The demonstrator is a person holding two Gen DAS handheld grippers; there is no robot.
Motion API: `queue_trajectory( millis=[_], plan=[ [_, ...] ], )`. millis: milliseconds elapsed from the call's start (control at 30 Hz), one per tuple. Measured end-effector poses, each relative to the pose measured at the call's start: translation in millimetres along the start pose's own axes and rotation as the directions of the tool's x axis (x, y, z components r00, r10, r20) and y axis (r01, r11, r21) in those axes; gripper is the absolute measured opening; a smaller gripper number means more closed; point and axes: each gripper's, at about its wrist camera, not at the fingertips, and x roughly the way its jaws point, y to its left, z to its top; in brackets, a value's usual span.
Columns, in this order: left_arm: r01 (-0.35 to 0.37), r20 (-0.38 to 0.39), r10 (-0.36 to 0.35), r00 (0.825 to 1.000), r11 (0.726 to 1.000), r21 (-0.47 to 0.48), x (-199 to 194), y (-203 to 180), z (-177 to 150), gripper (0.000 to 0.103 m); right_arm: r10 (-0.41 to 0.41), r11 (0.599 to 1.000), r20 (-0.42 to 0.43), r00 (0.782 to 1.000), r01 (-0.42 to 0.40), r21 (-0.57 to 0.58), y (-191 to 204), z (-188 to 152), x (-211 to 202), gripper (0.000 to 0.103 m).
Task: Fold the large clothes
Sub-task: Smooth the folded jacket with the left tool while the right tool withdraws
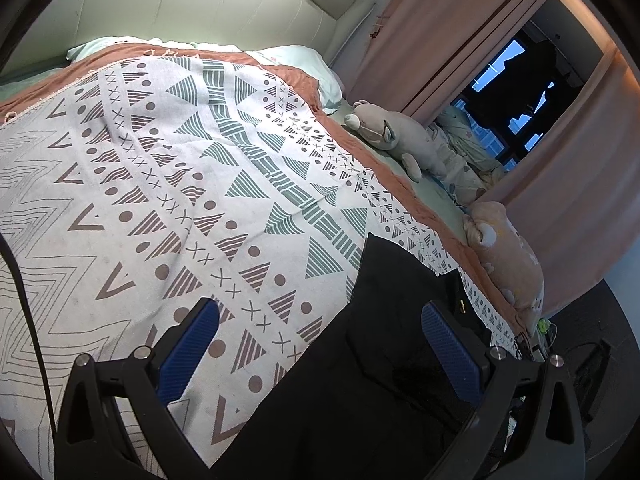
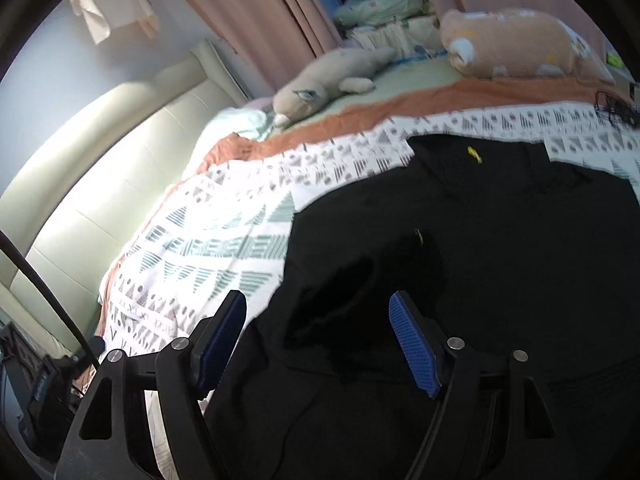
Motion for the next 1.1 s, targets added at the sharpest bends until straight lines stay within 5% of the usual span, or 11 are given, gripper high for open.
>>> queue_trajectory(
  millis=[367,500,667,800,1100],
  plan=[
    [-0.03,0.01,0.031,0.999,0.999,-0.026,1,8,2,0.103,0.011,1.0,-0.205,0.979,-0.007,0.021,14,15,135,0.072],
    [-0.056,0.004,0.057,0.998,0.998,-0.028,5,12,2,0.103,0.1,0.995,-0.268,0.958,-0.091,0.046,26,10,164,0.072],
    [-0.099,-0.005,0.098,0.995,0.995,-0.024,7,14,1,0.103,0.146,0.989,-0.215,0.966,-0.138,0.05,21,12,139,0.072],
    [-0.129,-0.015,0.129,0.992,0.992,-0.006,5,7,-2,0.103,0.057,0.998,-0.147,0.988,-0.057,0.004,8,18,106,0.072],
    [-0.086,-0.012,0.087,0.996,0.993,0.081,-21,-29,-18,0.103,-0.061,0.998,-0.043,0.997,0.06,-0.016,-10,-4,-3,0.072]
  ],
)
